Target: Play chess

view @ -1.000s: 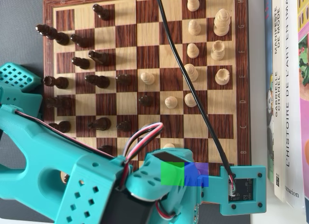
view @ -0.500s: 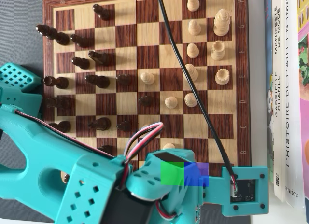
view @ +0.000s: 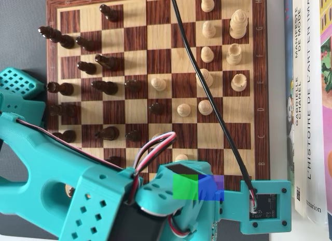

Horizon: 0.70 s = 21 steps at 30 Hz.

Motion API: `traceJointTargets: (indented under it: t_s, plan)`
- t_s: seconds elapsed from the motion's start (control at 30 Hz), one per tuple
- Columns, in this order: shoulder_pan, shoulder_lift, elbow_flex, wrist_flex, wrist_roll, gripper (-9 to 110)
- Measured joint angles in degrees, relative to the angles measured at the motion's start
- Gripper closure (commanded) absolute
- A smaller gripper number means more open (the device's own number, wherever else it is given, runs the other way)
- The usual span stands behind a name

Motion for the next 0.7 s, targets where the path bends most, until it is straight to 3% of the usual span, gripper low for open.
traceJointTargets:
  t_s: [0.7]
  plan:
    - [0.0, 0.18, 0.0, 0.0, 0.0, 96]
